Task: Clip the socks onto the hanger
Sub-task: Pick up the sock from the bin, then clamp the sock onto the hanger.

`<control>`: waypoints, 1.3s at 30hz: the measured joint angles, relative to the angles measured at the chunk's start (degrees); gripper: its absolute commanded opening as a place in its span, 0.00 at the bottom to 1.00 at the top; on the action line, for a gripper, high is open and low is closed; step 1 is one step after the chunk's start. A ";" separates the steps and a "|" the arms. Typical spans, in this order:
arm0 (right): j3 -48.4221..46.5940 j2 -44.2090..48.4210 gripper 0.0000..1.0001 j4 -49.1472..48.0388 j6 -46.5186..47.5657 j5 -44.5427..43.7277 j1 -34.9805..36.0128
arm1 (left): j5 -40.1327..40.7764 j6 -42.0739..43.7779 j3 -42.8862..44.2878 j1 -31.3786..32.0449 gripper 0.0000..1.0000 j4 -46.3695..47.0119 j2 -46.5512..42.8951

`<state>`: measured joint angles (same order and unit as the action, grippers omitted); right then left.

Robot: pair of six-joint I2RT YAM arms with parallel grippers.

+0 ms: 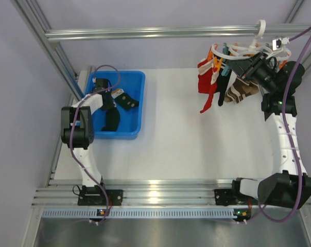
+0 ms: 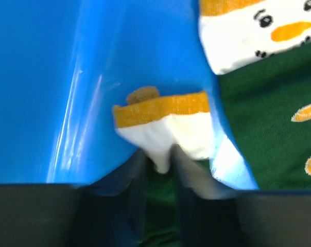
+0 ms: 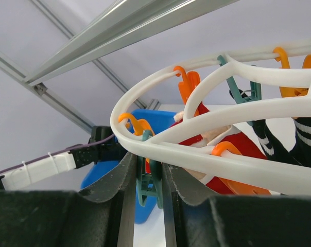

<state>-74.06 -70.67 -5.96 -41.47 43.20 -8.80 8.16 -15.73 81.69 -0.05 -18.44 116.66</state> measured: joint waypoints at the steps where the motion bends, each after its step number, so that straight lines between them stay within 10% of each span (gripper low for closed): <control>1: 0.00 0.00 0.00 0.02 0.07 0.00 0.00 | -0.24 0.09 0.00 0.00 0.20 0.31 0.07; 4: -0.02 0.00 0.00 0.02 0.39 -0.02 0.00 | -1.79 2.08 -0.13 0.00 0.00 0.92 -0.20; 12: -0.02 -0.02 0.00 -0.09 0.55 -0.02 0.00 | -14.08 12.90 -10.86 -0.11 0.00 5.25 -17.11; 23: 0.13 -0.35 0.00 -1.66 -0.37 0.26 0.07 | -50.99 31.26 -20.50 5.75 0.00 22.18 -52.13; 39: 0.59 -1.18 0.00 -5.16 -3.48 0.39 0.96 | -56.13 37.33 -11.39 43.95 0.00 42.34 -31.50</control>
<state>-73.47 -71.85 -11.11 -44.95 43.59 -7.84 -47.97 21.61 70.30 43.90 23.90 85.17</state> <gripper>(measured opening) 0.209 0.047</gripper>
